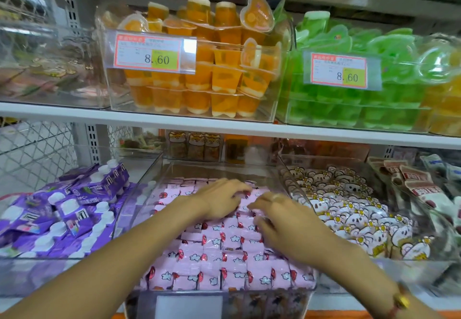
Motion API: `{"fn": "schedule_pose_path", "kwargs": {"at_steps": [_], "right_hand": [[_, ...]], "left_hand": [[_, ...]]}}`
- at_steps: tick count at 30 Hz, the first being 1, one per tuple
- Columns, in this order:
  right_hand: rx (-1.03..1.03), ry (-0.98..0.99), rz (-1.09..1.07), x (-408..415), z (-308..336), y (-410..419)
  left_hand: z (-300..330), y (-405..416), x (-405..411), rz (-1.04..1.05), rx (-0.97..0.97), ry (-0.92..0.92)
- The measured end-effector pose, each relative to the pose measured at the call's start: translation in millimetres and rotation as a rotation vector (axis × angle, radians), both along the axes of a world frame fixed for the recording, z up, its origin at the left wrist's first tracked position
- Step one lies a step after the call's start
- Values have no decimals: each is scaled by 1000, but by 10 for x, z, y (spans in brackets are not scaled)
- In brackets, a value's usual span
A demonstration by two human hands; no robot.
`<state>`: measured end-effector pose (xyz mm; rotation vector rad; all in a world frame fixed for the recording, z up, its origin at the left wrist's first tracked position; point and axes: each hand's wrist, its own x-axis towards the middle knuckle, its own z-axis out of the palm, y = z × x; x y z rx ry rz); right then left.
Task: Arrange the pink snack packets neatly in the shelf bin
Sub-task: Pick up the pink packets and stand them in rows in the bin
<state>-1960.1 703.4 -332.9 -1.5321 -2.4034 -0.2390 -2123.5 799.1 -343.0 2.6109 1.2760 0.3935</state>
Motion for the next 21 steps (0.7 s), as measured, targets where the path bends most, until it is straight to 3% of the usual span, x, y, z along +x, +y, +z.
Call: {"fn": "schedule_pose_path", "kwargs": {"at_steps": [7,12,14,21], "right_hand": [[44,6,47,131,-116,-325],[81,86,13,99,-208,-362],[87,101,20,103,-208,-361],[58,117,39,94,-171,-364]], "left_hand": [[7,85,147,23,10,219],[117,209,366,126,-61,-88],[138,242,460,139,-103,-112],[169,314,625,91,-112,161]]}}
